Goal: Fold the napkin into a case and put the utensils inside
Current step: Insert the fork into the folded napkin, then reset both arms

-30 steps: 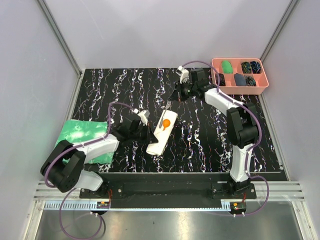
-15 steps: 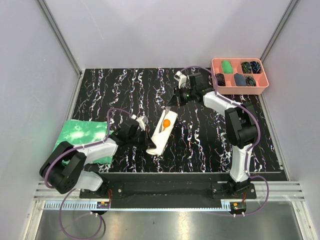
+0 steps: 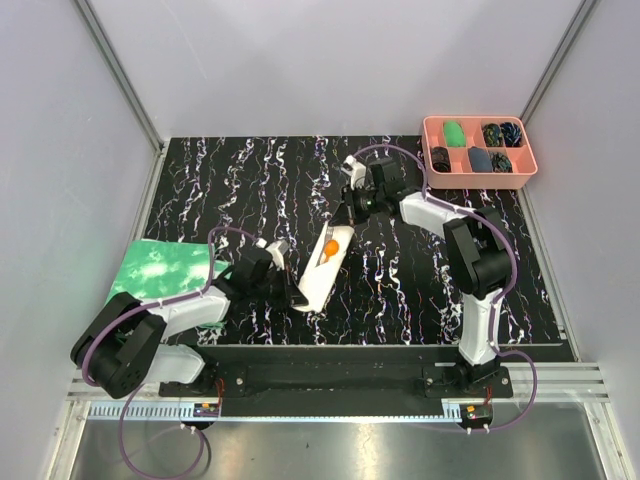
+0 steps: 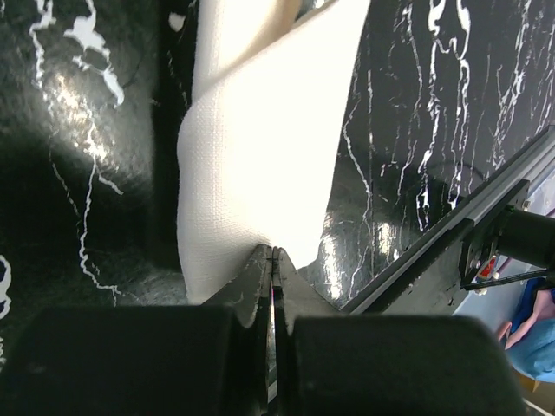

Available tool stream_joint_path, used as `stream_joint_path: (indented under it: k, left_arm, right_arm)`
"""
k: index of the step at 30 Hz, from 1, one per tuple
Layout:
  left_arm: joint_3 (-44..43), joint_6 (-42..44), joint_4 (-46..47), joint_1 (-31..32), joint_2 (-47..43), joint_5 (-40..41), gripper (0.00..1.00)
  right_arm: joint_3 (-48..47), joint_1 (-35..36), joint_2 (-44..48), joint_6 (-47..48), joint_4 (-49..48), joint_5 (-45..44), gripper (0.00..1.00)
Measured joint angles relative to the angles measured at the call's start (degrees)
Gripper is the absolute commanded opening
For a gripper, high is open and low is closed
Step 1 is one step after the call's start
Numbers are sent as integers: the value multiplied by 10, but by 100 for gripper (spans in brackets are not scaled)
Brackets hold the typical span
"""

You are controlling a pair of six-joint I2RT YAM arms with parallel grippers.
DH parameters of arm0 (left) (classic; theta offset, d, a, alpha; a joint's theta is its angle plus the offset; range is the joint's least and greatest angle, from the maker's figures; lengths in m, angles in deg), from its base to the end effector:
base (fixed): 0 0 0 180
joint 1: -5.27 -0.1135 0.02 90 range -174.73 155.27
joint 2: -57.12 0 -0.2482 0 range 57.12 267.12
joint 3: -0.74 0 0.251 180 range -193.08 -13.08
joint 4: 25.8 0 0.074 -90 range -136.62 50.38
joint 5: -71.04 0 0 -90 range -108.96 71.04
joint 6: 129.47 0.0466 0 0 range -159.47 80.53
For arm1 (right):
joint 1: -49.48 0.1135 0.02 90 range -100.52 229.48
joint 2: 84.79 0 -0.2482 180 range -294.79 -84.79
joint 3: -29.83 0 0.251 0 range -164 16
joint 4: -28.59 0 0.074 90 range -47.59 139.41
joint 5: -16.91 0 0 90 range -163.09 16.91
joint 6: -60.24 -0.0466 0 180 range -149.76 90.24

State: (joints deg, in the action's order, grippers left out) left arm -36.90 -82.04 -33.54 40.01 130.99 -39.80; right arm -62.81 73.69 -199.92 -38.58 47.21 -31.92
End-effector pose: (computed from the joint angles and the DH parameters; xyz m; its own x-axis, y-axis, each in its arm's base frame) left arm 0.1862 -0.1493 0.1220 -0.9228 -0.1295 -0.3629 0.1612 0.7258 -0.6688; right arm 0.3883 0.2082 0.1705 -0.7093 -0.1924 -0.6782 -0.6601 0.5188 0.5432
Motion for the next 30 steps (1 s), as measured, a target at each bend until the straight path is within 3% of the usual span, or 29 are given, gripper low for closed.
stream_joint_path:
  k: [14,17,18,21,26,30]
  left_arm:
    - [16,-15,29,0,1,0,0]
    - [16,-15,30,0,1,0,0]
    - [16,-15,29,0,1,0,2]
    - [16,-13,27,0,-1,-1,16]
    - [10,-3,-10,0,-59,4,31]
    - [-21,9,-45,0,-115,13,38]
  right_arm:
    - [92,38,34,-54,-52,-16,6]
    - [108,43,38,-63,-63,-16,17]
    - [111,45,38,-65,-65,-17,27]
    - [117,47,38,-72,-65,-20,41]
    - [104,49,53,-74,-28,-52,54]
    - [61,49,68,-77,31,-92,68]
